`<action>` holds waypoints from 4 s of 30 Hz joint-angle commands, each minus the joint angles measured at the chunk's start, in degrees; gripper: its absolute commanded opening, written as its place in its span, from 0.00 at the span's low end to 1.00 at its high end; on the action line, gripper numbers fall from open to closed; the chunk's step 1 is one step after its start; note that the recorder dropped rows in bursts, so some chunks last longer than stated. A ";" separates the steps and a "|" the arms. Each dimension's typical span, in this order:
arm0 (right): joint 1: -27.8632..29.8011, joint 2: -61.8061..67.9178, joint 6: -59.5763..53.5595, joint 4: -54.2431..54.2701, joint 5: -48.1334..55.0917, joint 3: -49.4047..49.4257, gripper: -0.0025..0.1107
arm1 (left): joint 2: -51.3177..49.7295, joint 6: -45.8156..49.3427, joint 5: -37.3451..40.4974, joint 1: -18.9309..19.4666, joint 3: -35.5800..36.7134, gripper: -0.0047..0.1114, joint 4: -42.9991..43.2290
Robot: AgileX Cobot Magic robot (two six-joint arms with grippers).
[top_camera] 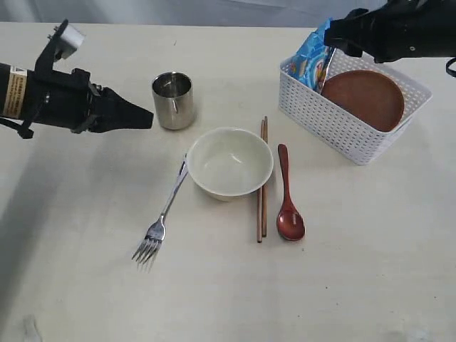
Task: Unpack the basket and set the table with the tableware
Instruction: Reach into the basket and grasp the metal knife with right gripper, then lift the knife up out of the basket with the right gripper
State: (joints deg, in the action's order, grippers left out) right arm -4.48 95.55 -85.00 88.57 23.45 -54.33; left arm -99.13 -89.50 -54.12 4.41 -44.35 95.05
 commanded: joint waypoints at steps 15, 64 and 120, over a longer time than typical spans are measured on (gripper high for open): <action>7.22 23.17 3.86 0.03 8.32 -14.31 0.45 | 11.80 -3.37 17.29 -12.26 2.23 0.19 4.18; -0.42 23.75 10.25 1.36 -6.97 -15.58 0.24 | 11.80 -3.01 12.28 -12.26 2.23 0.19 2.60; -2.24 -7.44 6.50 -12.27 6.11 -1.65 0.02 | 11.80 4.41 6.77 -12.26 2.23 0.65 -11.78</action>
State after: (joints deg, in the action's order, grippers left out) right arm -5.74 90.45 -70.45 69.69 27.45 -59.63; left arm -87.80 -89.93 -43.58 -7.43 -42.41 88.65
